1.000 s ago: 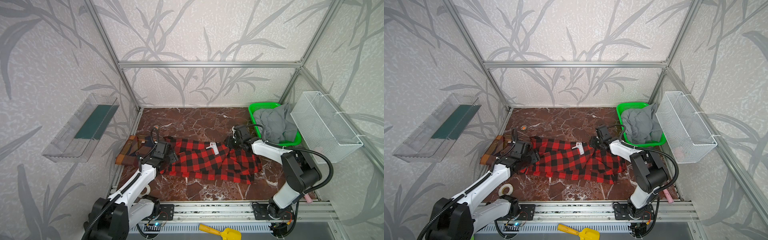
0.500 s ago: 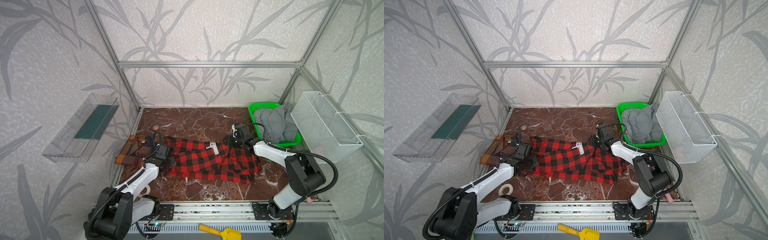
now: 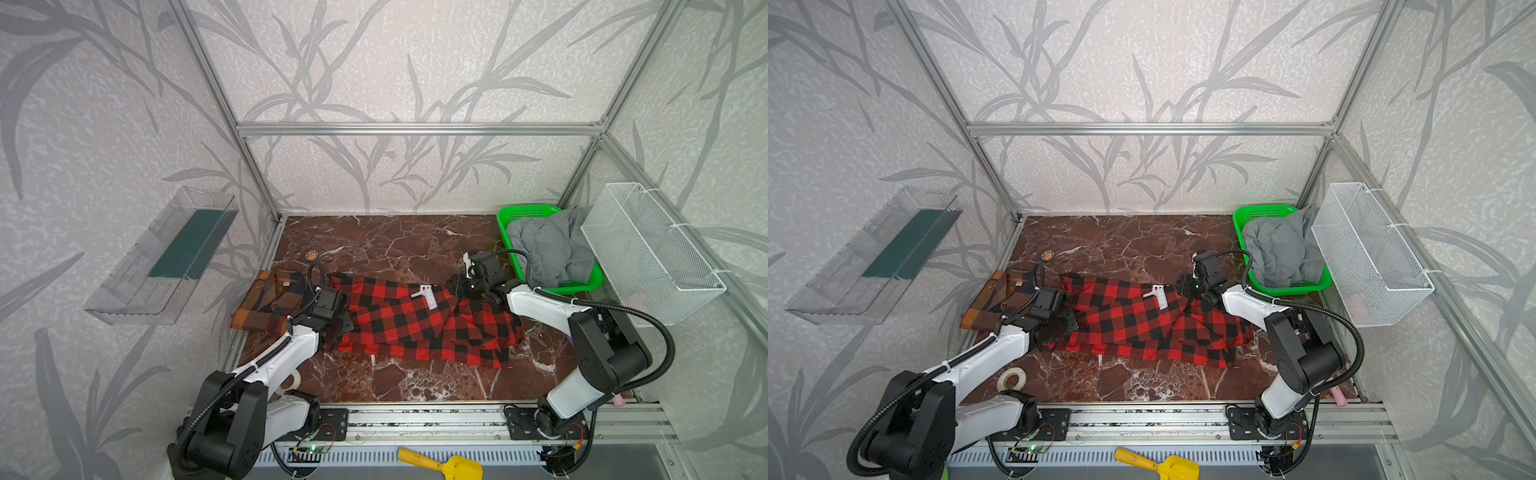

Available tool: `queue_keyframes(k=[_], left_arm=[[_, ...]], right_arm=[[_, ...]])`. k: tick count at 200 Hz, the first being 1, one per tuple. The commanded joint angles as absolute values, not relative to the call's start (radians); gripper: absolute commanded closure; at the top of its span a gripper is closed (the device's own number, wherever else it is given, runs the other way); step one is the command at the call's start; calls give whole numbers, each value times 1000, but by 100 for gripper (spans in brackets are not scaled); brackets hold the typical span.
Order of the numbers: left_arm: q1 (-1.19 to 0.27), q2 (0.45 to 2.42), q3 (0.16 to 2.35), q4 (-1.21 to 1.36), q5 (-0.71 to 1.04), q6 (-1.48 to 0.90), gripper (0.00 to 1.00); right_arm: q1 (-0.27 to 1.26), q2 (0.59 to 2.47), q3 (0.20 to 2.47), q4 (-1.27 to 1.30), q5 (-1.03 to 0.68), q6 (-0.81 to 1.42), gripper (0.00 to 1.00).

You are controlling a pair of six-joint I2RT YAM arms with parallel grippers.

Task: Fold and stack the long sleeve shirts

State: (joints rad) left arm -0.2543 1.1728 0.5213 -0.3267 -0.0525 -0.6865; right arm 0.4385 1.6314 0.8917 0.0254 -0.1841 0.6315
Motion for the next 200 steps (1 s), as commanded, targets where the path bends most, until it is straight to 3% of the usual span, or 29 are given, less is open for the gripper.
queue_keyframes(k=[1,91,200], left_arm=[[-256,1140,555,-376,-82,-668,82],[-261,1125,746,-466,-124,-553,99],[-264,1382,917,-329,-110,-459,100]], right_arm=[[439,1595,875,48,-179,632,50],[438,1591,847,54,-142,668,50],[434,1573,830,24,-109,653,58]])
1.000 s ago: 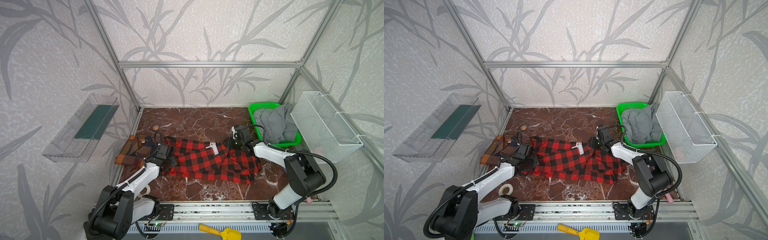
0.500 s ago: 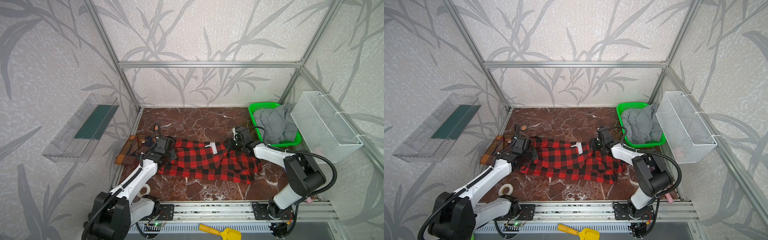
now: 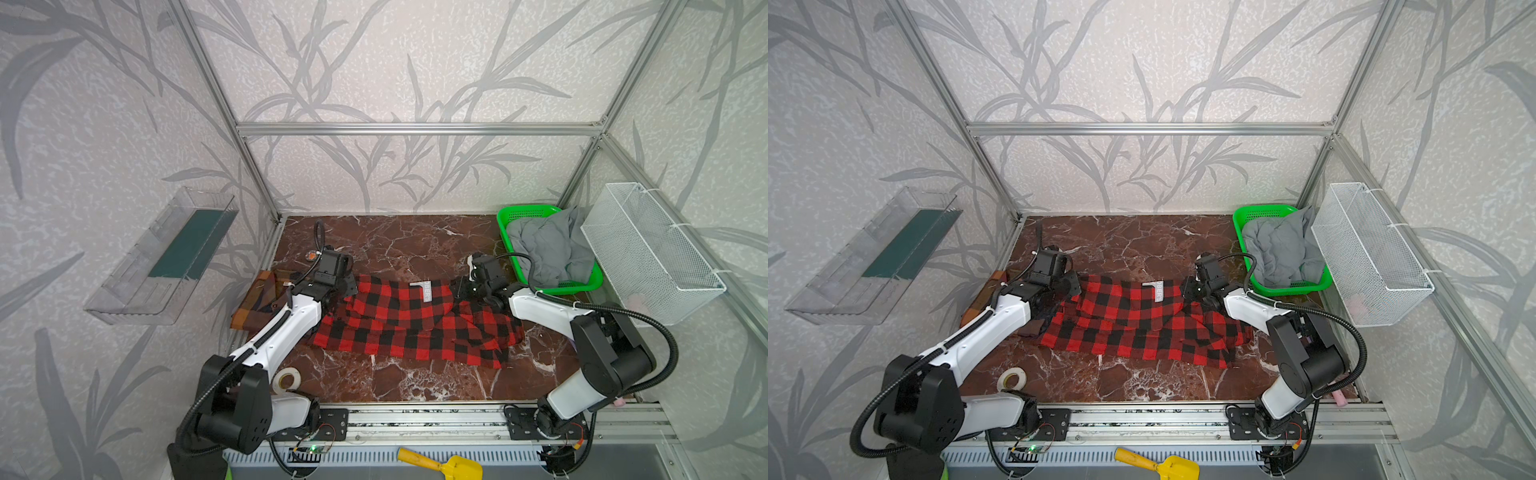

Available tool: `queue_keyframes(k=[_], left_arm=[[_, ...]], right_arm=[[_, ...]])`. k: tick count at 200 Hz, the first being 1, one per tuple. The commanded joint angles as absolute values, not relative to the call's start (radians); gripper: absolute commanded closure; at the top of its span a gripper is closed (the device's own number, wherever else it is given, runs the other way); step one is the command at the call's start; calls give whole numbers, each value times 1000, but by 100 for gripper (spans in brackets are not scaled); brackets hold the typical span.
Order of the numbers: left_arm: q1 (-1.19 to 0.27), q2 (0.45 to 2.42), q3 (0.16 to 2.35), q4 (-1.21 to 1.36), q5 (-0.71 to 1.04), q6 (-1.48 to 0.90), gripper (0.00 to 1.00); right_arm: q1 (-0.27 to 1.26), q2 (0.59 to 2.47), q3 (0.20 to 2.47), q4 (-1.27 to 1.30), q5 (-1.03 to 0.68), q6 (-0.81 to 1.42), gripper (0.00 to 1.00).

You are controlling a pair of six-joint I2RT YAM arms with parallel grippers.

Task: Fold and stack the long sleeve shirts

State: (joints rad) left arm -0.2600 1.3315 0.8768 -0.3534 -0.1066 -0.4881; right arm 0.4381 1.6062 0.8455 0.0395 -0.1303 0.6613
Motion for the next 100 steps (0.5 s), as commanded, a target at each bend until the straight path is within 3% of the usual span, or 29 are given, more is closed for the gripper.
queue_keyframes(k=[1,55,100], left_arm=[[-264,1384,919,-329,-110,-458,100],[-257,1460,973,-371,-172,-444,93],[-245,1426,988,-447,-296,-481,65]], right_arm=[[433,1573,830,25,-109,653,58],[434,1563,830,9,-102,646,60],[432,1555,843,0,-121,658,60]])
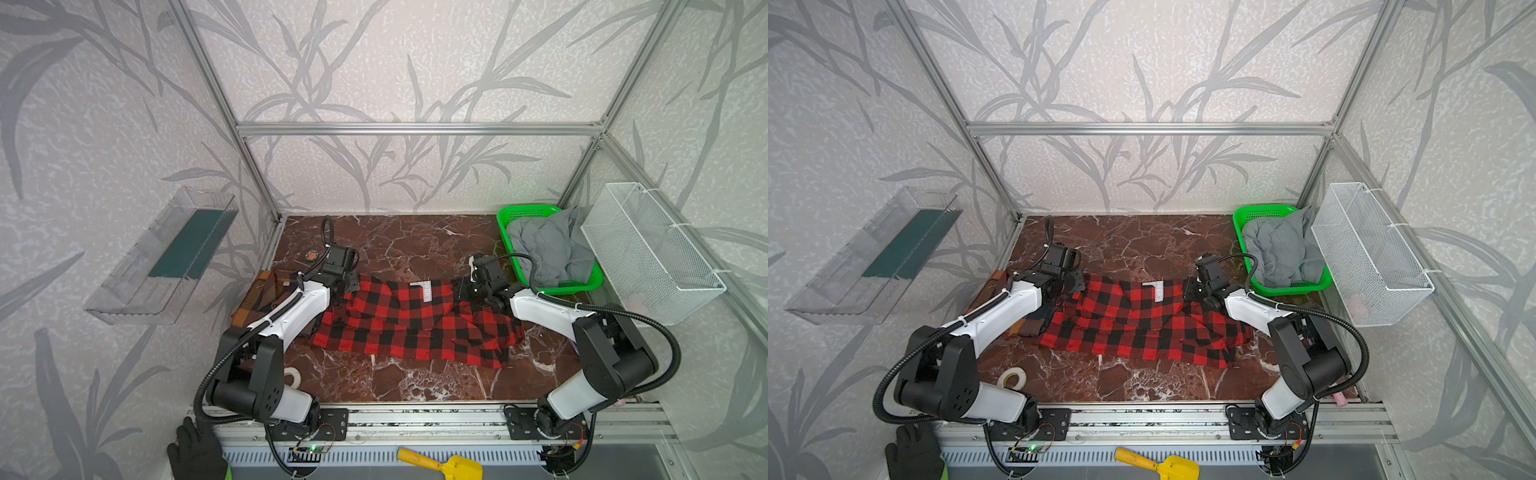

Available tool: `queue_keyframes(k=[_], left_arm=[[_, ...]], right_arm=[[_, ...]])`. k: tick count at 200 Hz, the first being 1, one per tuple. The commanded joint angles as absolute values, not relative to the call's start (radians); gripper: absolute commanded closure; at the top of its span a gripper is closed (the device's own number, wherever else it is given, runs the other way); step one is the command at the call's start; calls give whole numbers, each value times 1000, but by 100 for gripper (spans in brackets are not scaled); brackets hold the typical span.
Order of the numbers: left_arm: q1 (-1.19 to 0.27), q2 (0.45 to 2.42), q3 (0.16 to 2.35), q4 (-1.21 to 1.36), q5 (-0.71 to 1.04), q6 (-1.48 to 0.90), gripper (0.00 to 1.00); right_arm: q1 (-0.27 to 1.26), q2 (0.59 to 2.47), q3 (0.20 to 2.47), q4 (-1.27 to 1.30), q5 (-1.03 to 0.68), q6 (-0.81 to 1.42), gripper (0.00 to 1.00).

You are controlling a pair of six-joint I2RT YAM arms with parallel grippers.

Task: Fold and stack the long sleeve shirts

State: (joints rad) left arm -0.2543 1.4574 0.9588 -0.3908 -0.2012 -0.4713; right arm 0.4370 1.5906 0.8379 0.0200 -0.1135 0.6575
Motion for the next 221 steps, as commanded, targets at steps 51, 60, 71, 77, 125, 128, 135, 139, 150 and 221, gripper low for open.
queue_keyframes(k=[51,60,71,77,125,128,135,139,150,221], left_arm=[[-242,1369,982,-451,-242,-480,43],[-244,1371,985,-446,-221,-489,43],[-244,1372,988,-451,-212,-503,42],[-244,1369,987,-451,-210,-509,42],[-247,1424,956,-397,-128,-559,40],[-247,1432,956,-397,-121,-563,40],[-249,1455,957,-398,-108,-569,40],[-249,1467,959,-399,-102,-573,40],[-249,1498,960,-397,-92,-579,40],[-259,1613,935,-363,-45,-607,40]], right_arm=[[442,1610,880,22,-161,697,66],[442,1633,886,30,-161,702,67],[440,1660,897,23,-164,706,69],[440,1669,900,21,-161,704,71],[408,1701,820,92,-100,767,78],[401,1701,815,97,-113,773,79],[389,1740,804,109,-133,790,80],[384,1750,800,112,-141,794,80],[375,1764,791,116,-154,803,80],[308,1813,868,33,-132,712,81]])
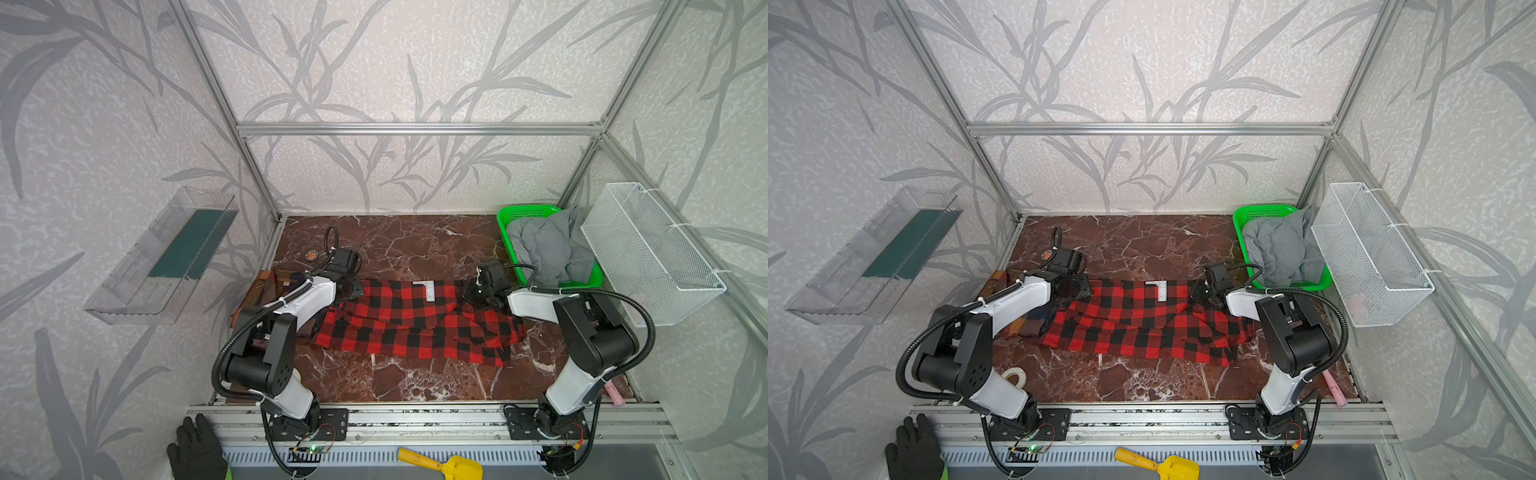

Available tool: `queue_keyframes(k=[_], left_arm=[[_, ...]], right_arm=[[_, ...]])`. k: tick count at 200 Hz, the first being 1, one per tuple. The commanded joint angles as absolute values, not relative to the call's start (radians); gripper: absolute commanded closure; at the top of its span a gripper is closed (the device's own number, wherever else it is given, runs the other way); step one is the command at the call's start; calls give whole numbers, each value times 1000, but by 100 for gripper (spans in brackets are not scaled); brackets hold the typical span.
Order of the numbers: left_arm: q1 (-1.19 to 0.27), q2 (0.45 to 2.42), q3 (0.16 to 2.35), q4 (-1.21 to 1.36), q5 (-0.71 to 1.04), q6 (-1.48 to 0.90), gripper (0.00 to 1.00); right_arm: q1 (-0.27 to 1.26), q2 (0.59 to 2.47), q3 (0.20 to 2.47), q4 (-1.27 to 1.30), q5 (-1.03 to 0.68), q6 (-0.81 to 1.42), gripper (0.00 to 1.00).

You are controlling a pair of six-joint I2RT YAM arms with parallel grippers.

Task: Fold and stack the long sleeve shirts

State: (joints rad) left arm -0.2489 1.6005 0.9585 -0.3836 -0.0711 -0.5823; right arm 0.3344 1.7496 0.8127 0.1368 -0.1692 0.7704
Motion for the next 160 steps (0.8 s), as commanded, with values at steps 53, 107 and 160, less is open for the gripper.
queue_keyframes(k=[53,107,160], left_arm=[[-293,1607,865,-353,-36,-630,40],[-304,1523,780,-349,-15,-690,40],[-308,1472,755,-345,-6,-721,39]], right_arm=[[288,1875,1021,-47,-224,657,81],[352,1753,1044,-139,-203,645,77],[488,1693,1061,-148,-221,661,76]])
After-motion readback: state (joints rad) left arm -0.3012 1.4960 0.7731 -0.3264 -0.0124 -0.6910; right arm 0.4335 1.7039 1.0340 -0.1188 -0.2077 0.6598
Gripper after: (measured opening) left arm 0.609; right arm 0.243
